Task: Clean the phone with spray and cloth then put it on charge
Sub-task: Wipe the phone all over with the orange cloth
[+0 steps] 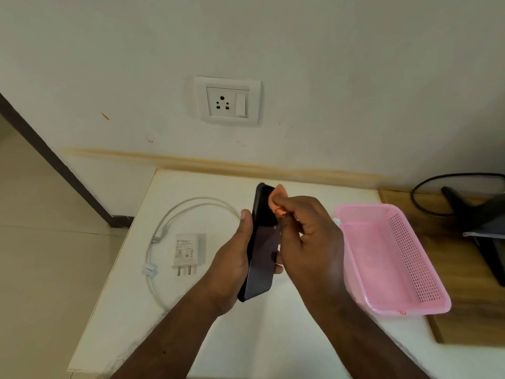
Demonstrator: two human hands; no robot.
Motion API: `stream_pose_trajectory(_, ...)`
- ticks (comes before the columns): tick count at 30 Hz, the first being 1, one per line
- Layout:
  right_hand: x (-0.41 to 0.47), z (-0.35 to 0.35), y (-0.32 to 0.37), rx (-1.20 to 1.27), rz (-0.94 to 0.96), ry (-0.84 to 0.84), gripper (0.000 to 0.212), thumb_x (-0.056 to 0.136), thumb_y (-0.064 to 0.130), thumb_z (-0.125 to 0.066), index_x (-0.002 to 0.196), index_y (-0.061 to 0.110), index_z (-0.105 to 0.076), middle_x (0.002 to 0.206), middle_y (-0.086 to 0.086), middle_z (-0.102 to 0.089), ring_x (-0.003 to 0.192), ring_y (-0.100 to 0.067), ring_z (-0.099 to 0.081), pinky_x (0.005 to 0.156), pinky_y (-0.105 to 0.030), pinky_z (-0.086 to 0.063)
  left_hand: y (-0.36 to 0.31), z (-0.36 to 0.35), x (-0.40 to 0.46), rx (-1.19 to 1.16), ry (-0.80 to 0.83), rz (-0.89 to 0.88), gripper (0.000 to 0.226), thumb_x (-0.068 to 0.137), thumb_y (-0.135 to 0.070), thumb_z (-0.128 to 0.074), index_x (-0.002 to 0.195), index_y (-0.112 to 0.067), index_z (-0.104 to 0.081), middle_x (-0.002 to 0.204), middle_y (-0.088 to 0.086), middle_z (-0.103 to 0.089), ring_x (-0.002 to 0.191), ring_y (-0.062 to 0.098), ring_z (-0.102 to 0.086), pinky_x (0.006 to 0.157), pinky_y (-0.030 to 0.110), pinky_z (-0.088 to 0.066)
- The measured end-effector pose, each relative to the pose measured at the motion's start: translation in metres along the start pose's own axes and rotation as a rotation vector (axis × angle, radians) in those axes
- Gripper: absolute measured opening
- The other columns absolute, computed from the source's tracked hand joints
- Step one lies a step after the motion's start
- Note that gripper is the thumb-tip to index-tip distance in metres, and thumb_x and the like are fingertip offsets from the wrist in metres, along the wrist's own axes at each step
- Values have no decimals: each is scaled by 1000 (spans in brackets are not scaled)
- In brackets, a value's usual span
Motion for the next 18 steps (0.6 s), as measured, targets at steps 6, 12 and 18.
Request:
stream_pose_trajectory(6,-13,-15,7,-9,73,87,22,95,7,-60,112,12,-73,104,5,-70,98,-10,-67,79,-32,-59,-2,14,4,-146,-33,11,58,92,-62,-31,124,-31,-69,133,4,-66,127,19,-59,113,42,-40)
stream_pose_trajectory(12,-10,-9,29,-47,250,60,25,95,13,-56,112,8,-74,110,-3,-72,102,-15,-67,87,-32,-56,9,7,7,-141,-12,45,63,90,-66,-41,133,-26,-63,139,12,-60,135,30,-49,120,53,-25)
stream_pose_trajectory(18,-1,-1,12,-31,122,26,27,93,3,-61,115,14,-73,108,4,-70,101,-8,-66,81,-28,-57,16,7,6,-137,-23,100,74,85,-74,-29,118,-24,-73,126,16,-66,124,35,-53,114,52,-30)
Point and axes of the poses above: each hand's wrist, its own x-axis towards the middle knuckle, its own z-axis out of the back of the hand, y = z × x, the point moved 7 cm from there along x, towards the middle knuckle
